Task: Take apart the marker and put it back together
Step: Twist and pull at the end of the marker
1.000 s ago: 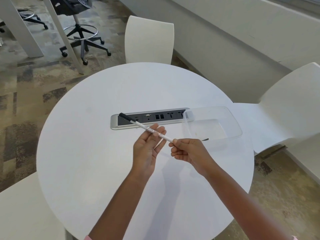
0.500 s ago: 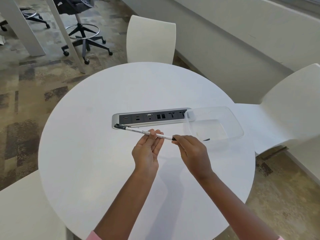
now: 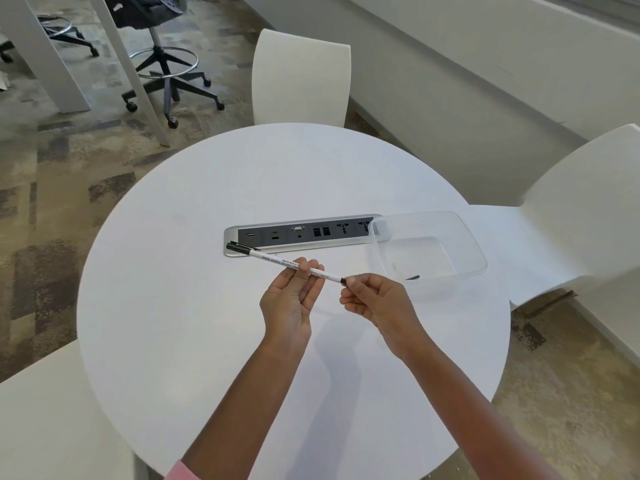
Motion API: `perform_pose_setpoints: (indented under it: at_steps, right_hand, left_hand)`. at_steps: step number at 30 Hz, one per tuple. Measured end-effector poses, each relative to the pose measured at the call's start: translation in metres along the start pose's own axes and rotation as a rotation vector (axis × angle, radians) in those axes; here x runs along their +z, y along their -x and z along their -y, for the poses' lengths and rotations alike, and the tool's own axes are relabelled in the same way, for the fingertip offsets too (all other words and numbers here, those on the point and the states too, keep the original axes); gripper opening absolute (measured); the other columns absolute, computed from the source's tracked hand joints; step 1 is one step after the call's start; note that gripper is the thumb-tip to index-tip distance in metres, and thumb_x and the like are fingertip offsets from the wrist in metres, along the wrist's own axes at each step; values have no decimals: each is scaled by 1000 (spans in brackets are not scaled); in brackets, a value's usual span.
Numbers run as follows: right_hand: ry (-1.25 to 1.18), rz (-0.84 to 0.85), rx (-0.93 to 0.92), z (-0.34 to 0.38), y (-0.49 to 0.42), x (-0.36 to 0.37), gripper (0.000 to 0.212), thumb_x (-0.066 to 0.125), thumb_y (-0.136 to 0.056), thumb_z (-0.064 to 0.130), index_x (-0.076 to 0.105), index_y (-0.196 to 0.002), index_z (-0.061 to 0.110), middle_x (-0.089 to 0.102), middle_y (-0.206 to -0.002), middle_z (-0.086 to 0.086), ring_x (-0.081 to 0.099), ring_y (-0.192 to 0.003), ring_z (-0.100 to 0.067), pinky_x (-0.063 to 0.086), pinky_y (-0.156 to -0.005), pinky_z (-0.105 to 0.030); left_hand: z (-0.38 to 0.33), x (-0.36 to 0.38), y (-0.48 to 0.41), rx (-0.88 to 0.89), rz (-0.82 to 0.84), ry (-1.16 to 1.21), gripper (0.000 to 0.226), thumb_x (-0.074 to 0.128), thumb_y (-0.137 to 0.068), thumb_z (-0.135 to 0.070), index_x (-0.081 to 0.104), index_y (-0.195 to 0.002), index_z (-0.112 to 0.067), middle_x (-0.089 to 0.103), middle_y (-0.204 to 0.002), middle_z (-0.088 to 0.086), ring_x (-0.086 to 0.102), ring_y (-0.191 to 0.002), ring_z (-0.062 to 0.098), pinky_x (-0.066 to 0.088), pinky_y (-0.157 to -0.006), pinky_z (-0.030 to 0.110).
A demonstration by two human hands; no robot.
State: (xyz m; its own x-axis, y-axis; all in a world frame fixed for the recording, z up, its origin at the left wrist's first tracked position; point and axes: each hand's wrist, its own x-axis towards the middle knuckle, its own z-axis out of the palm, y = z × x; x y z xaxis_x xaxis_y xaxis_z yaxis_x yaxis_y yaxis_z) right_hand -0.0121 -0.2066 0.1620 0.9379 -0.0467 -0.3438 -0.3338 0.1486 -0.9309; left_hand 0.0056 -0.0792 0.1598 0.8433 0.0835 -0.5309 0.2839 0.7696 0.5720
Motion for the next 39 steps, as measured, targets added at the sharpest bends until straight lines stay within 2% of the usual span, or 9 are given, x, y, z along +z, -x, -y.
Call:
perform_pose_setpoints:
  at_steps: [4,7,9,13,17,23,29,35,39]
  right_hand:
    - [42,-4,-62,-1,1,-1,18,60,-82,-3,64,-84,14,64,-77,-7,63,-69,-12,56,-71,-19]
    - [-40,-5,14,-1,1,0,4,59,-86,14,63,-88,12,64,-74,-5,63,-66,-13,56,-65,-18]
    - [-41,-15,51,-2,1,0,14,56,-88,22,64,-84,11,65,-67,-2,63,-58,-9,55,-58,-16]
    - [3,3,-3,-3,2,-1,10,57,-87,6,64,-80,8,63,-70,-7,63,-56,-5,54,-61,-14]
    - [47,-6,-46,-2,3,-4,20,61,-80,-5,64,-82,14,65,-81,-3,62,-74,-14,52,-78,-24]
    - [-22,-3,21,-2,2,0,12,54,-89,14,61,-87,5,62,-71,-7,62,-54,-6,55,-59,-14]
    - [38,-7,-27,0,2,-2,14,59,-83,-2,63,-81,11,63,-76,-6,63,-67,-12,56,-73,-19]
    - [-40,31,35,-1,1,3,8,56,-87,8,64,-84,5,63,-71,-8,63,-55,-7,55,-60,-14]
    - [-94,20,46,-2,0,6,8,59,-85,6,66,-84,1,64,-68,-6,63,-56,-6,55,-61,-14]
  left_hand:
    - [0,-1,0,-1,-9,3,7,59,-84,0,63,-80,-4,73,-61,1,71,-60,11,59,-60,22]
    - [1,-1,-1,-3,-8,5,7,59,-84,0,63,-81,-4,73,-60,1,70,-60,11,59,-60,22]
    - [2,-2,0,-3,-2,1,7,58,-84,0,63,-81,-4,73,-60,1,70,-60,10,59,-60,21]
    - [4,-4,0,-6,0,-3,8,58,-84,1,63,-81,-3,73,-61,1,71,-61,11,59,-61,22]
    - [3,-5,-1,-1,-1,-4,8,58,-84,1,63,-81,-4,73,-61,1,71,-61,11,59,-61,22]
    - [4,-6,-1,-3,11,-1,8,58,-84,1,64,-80,-4,73,-62,2,71,-62,11,59,-61,22]
    - [3,-7,-1,-5,15,6,8,58,-84,1,63,-81,-3,73,-62,2,71,-62,12,59,-59,22]
    - [6,-8,0,7,58,-12,8,57,-85,-2,64,-83,-5,73,-64,0,71,-65,10,58,-62,21]
    - [15,-9,3,57,186,-166,16,49,-92,-14,64,-98,-15,74,-86,-4,69,-82,8,56,-68,17]
